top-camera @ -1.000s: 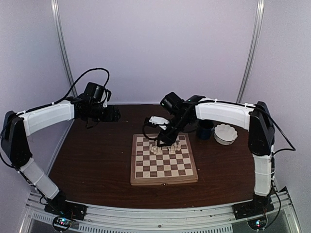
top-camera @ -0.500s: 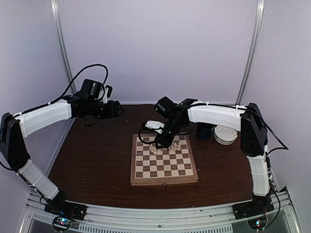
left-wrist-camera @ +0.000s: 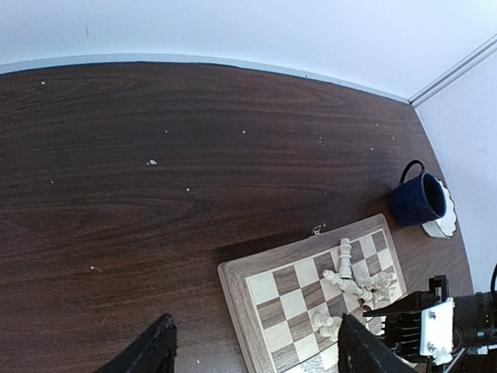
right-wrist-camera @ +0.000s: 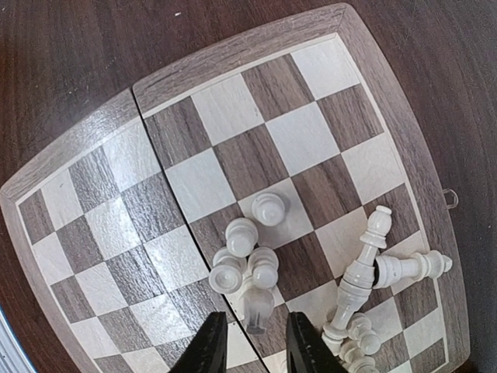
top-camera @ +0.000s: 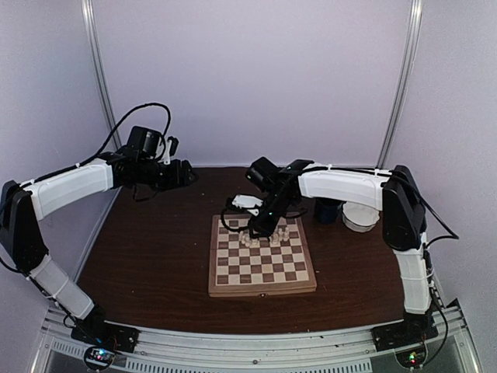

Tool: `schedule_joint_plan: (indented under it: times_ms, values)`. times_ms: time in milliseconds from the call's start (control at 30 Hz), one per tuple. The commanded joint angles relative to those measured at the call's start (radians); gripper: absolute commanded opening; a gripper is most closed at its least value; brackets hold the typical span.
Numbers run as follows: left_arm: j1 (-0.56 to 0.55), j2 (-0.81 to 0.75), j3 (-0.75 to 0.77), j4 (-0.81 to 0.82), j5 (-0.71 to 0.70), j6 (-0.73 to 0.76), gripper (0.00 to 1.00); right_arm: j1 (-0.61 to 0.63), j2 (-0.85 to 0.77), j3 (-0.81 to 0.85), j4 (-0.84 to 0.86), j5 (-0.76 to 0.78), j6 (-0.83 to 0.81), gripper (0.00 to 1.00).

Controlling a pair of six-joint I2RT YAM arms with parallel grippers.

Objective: Set up the chess pieces on the board
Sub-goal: Pick up the knight from the chessboard.

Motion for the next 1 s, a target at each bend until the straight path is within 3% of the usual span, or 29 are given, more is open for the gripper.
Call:
schedule_joint_plan:
  times_ms: [0, 700, 967]
  values:
    - [0.012, -0.002, 0.029, 0.044, 0.024, -0.011, 0.7, 0.01, 0.017, -0.021, -0.007, -0.008, 0.021, 0.29]
    - [0.02, 0.0, 0.034, 0.043, 0.046, -0.01, 0.69, 0.014, 0.029, -0.002, -0.014, 0.023, 0.033, 0.05]
    - [0.029, 0.001, 0.035, 0.043, 0.053, -0.007, 0.69, 0.016, -0.149, -0.11, -0.039, 0.012, -0.032, 0.02]
